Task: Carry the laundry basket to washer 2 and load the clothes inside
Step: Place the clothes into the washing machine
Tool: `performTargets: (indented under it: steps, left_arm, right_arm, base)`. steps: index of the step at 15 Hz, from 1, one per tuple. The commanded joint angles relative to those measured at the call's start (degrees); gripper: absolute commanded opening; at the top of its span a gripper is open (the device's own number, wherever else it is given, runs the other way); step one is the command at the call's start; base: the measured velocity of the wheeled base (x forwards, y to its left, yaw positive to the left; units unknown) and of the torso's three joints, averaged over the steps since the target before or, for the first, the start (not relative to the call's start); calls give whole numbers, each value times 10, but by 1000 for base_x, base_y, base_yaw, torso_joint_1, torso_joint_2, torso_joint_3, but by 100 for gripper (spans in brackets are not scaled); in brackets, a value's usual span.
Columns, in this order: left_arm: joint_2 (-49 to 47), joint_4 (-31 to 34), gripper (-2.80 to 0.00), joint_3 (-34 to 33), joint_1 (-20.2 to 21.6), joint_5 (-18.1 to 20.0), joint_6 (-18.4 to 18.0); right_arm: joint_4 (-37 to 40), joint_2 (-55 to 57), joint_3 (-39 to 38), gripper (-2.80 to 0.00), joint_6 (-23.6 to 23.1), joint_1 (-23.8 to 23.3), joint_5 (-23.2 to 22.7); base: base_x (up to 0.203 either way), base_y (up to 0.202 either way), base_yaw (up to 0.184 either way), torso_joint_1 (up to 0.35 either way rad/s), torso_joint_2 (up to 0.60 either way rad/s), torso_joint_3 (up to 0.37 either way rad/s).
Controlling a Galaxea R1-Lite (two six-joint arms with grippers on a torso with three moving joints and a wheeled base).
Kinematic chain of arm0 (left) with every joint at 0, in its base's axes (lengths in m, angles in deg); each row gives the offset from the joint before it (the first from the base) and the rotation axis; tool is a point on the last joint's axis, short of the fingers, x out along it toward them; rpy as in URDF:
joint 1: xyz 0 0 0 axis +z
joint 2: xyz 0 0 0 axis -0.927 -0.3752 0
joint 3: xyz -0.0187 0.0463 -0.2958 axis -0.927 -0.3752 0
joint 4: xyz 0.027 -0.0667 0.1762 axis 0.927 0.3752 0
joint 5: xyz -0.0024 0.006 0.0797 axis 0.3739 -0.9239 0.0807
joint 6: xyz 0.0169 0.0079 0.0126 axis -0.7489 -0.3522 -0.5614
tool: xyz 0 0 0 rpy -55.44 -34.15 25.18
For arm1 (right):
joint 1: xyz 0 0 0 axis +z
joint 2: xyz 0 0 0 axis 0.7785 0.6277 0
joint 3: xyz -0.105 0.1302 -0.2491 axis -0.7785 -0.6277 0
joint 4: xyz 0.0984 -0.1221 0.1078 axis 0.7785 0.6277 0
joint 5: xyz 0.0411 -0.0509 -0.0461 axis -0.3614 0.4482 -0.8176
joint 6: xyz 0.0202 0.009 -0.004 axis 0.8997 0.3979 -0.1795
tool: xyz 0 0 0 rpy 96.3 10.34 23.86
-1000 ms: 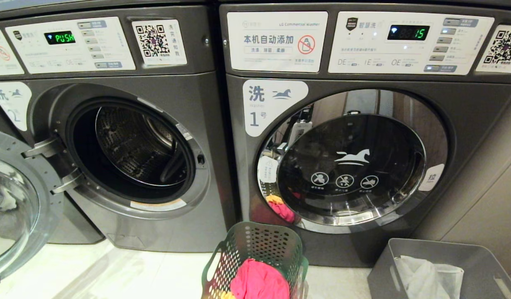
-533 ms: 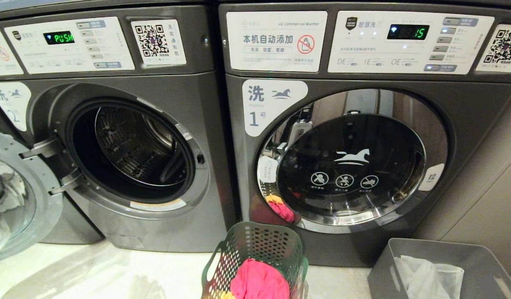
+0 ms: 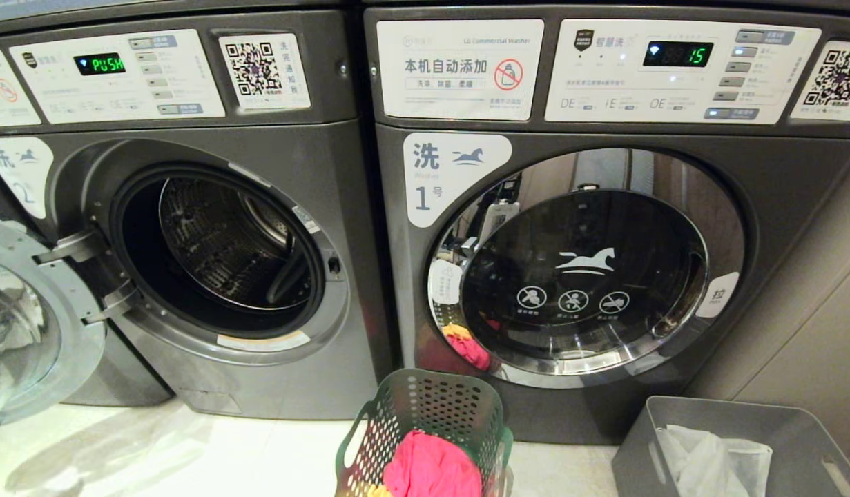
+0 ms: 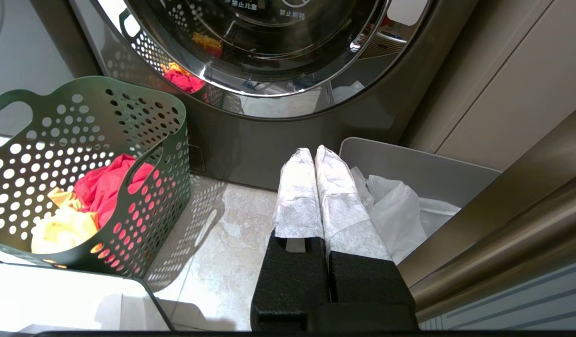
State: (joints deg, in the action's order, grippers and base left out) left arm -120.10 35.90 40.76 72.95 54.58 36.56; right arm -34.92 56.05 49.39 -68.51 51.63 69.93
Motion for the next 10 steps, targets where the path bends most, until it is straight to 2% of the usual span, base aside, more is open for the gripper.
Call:
performTargets:
  steps: [1, 4, 7, 10]
  left_arm:
    - [148, 16, -280, -48, -17, 3, -5]
    - [281, 68, -280, -65, -31, 9, 6]
    - [379, 79, -280, -69, -42, 12, 2]
    - [397, 80, -280, -70, -46, 10, 6]
  right_arm:
    - [1, 0, 0, -280, -1, 0, 0]
    - [1, 0, 0, -280, -1, 0, 0]
    - [1, 0, 0, -280, -2, 0, 0]
    - [1, 0, 0, -280, -1, 0, 0]
  base:
    - [0, 0, 0, 0, 0, 0]
    - [0, 0, 0, 0, 0, 0]
    - [0, 0, 0, 0, 0, 0]
    - [0, 0, 0, 0, 0, 0]
